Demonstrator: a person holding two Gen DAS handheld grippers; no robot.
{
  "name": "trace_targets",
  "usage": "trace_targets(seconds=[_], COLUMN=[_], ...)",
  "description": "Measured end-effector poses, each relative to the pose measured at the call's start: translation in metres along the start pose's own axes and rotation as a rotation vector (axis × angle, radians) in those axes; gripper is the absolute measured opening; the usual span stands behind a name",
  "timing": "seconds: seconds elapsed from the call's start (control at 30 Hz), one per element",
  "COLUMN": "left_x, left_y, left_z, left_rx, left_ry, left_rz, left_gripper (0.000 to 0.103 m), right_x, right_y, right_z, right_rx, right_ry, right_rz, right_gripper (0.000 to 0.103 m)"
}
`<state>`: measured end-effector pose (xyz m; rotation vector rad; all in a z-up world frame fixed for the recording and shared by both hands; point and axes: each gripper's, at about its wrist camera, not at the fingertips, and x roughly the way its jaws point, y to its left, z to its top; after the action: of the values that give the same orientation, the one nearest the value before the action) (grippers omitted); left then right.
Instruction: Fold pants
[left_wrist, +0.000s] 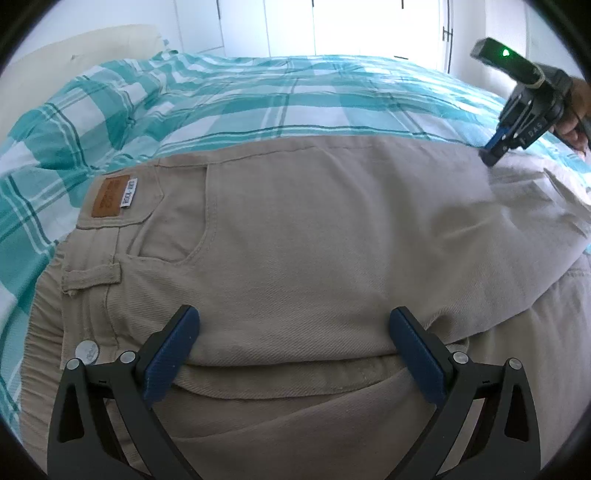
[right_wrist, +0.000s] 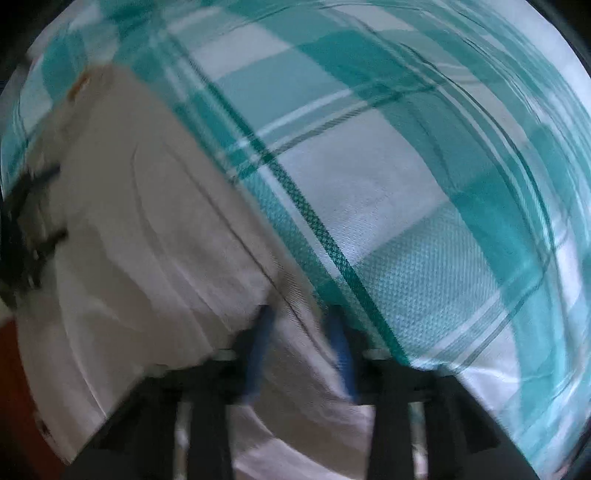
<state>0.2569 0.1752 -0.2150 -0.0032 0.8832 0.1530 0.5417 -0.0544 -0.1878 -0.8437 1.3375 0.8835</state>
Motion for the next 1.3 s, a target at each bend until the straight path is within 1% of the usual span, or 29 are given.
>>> trace_targets(seconds=[0.07,0.1,0.17,0.2,0.23,0.27,0.33,0.37,0.43,0.47,0.5,0.53,0.57,0.63,0.67,0.7,0.73,0.77,0.83,0.87,0.9,0.93,1.0,1.07,1.13,1.17,1.23,1.27,1.3], left_x=[-0.002,-0.003,-0.007,-0.009,-0.01,-0.011,-0.015,-0.018,-0.032,-0.037,-0.043,-0.047,-0.048,-0.043,-0.036,-0.028,-0.016,0.001,0.031,0.03,0.023,0.013,-0.005,-0.02,-0.022,-0.018,0.003,0.021,0.042], left_y=[0.001,0.001,0.003,0.004,0.006,0.007,0.01,0.011,0.012,0.011,0.009,0.002,-0.003,-0.03,-0.044,-0.055,-0.065,-0.074,-0.084,-0.085,-0.085,-0.085,-0.086,-0.094,-0.109,-0.122,-0.148,-0.16,-0.168], left_z=[0.001,0.003,0.005,0.006,0.006,0.007,0.009,0.01,0.016,0.02,0.026,0.035,0.042,0.066,0.074,0.079,0.082,0.081,0.064,0.059,0.056,0.058,0.068,0.084,0.096,0.1,0.098,0.093,0.081], left_rx=[-0.001,-0.003,-0.007,-0.01,-0.016,-0.021,-0.035,-0.042,-0.072,-0.089,-0.11,-0.132,-0.142,-0.131,-0.105,-0.084,-0.066,-0.054,-0.013,0.016,0.039,0.059,0.048,0.007,-0.005,0.01,0.076,0.115,0.159], left_ry=[0.003,0.006,0.01,0.011,0.012,0.013,0.021,0.021,0.003,-0.011,-0.031,-0.053,-0.062,-0.072,-0.065,-0.051,-0.025,0.032,0.194,0.195,0.176,0.164,0.124,0.067,0.033,0.026,0.06,0.106,0.187], left_rz=[-0.002,-0.005,-0.009,-0.013,-0.017,-0.02,-0.022,-0.022,-0.028,-0.041,-0.068,-0.111,-0.139,-0.224,-0.251,-0.271,-0.29,-0.298,-0.307,-0.302,-0.293,-0.279,-0.278,-0.319,-0.36,-0.364,-0.348,-0.324,-0.281], left_gripper=[0.102,0.102,0.102,0.102,0.102,0.102,0.102,0.102,0.102,0.102,0.102,0.102,0.102,0.102,0.102,0.102,0.102,0.101,0.098,0.098,0.098,0.098,0.098,0.099,0.1,0.1,0.1,0.099,0.099], right_x=[-0.006,-0.01,-0.017,-0.017,-0.015,-0.013,-0.015,-0.02,-0.031,-0.039,-0.047,-0.054,-0.059,-0.067,-0.067,-0.065,-0.06,-0.048,-0.017,-0.002,-0.002,-0.009,-0.031,-0.057,-0.065,-0.064,-0.045,-0.033,-0.02], right_y=[0.01,0.016,0.024,0.027,0.029,0.025,0.017,0.009,-0.005,-0.017,-0.031,-0.048,-0.06,-0.067,-0.062,-0.058,-0.057,-0.053,-0.043,-0.027,-0.018,-0.011,-0.016,-0.032,-0.048,-0.058,-0.07,-0.072,-0.074], right_z=[0.004,0.006,0.014,0.017,0.018,0.018,0.014,0.008,-0.012,-0.028,-0.043,-0.063,-0.077,-0.105,-0.118,-0.13,-0.14,-0.153,-0.181,-0.2,-0.21,-0.222,-0.244,-0.262,-0.266,-0.268,-0.268,-0.268,-0.268], right_rx=[-0.068,-0.095,-0.104,-0.115,-0.119,-0.091,-0.006,0.042,0.131,0.188,0.247,0.331,0.399,0.515,0.529,0.537,0.553,0.587,0.639,0.606,0.57,0.544,0.6,0.675,0.731,0.781,0.865,0.895,0.924], right_ry=[0.005,-0.004,-0.041,-0.067,-0.083,-0.095,-0.129,-0.154,-0.19,-0.212,-0.232,-0.257,-0.28,-0.365,-0.407,-0.431,-0.433,-0.406,-0.285,-0.215,-0.217,-0.235,-0.302,-0.438,-0.52,-0.569,-0.606,-0.597,-0.561], right_rz=[-0.072,-0.131,-0.272,-0.374,-0.444,-0.442,-0.365,-0.324,-0.269,-0.244,-0.217,-0.146,-0.068,0.142,0.237,0.3,0.334,0.356,0.37,0.37,0.366,0.359,0.363,0.334,0.308,0.33,0.411,0.427,0.408], right_gripper=[0.009,0.0,0.0,0.0,0.0,0.0,0.001,0.006,0.043,0.048,0.048,0.047,0.047,0.046,0.046,0.046,0.046,0.046,0.045,0.044,0.044,0.043,0.043,0.043,0.043,0.043,0.043,0.043,0.043])
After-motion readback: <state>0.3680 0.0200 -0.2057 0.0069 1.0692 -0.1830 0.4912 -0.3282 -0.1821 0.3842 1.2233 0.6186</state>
